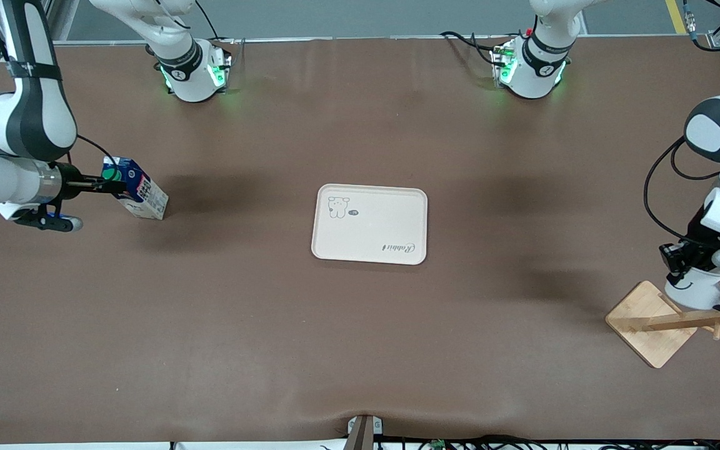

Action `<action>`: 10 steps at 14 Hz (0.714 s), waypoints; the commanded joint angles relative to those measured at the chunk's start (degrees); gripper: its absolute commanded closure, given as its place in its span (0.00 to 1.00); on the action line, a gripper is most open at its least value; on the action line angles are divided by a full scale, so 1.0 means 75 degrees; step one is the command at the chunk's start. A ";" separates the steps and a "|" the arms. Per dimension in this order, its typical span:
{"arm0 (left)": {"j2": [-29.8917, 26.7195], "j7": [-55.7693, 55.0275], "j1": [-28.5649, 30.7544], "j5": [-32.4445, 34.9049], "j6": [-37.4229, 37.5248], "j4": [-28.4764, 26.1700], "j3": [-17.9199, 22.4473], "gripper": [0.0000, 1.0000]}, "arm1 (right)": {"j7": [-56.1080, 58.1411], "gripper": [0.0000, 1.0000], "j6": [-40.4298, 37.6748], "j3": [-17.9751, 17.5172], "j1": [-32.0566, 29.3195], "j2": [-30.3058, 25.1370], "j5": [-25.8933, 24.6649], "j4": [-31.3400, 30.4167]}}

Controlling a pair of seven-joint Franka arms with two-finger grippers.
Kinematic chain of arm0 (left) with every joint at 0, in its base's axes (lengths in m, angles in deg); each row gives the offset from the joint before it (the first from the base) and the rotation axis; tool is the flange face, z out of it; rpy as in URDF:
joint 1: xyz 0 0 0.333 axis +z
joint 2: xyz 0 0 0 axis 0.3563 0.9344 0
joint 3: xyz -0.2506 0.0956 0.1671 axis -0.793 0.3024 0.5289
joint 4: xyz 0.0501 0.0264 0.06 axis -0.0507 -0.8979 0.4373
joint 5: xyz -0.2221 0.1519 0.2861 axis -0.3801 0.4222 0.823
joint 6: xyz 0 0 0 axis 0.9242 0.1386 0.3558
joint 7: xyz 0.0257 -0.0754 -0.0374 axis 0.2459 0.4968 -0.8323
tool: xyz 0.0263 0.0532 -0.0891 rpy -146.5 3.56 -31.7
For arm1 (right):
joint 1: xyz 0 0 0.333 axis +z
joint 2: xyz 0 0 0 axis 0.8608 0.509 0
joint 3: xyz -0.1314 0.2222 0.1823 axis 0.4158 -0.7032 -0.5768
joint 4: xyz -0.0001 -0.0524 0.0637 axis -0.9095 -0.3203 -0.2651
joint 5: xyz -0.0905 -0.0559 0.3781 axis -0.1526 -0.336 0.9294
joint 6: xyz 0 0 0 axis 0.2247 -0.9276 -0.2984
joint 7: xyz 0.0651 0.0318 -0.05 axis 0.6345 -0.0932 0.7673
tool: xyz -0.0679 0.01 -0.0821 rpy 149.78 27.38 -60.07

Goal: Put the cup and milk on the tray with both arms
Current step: 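Reach the right gripper to the milk carton while the left gripper reaches the mug, then grasp the milk carton with the right gripper while the left gripper lifts the mug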

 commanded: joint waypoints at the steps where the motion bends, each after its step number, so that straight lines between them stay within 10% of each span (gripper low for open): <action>1: -0.0377 0.0033 -0.0008 -0.0095 0.0477 0.0058 -0.0422 1.00 | -0.0076 0.00 0.0120 -0.0012 0.0054 -0.0278 -0.0255 -0.0406; 10: -0.0320 -0.1933 -0.0055 -0.0025 0.2728 0.0971 -0.1873 1.00 | -0.0029 0.00 0.0740 -0.0012 -0.0016 -0.0396 -0.0560 -0.1296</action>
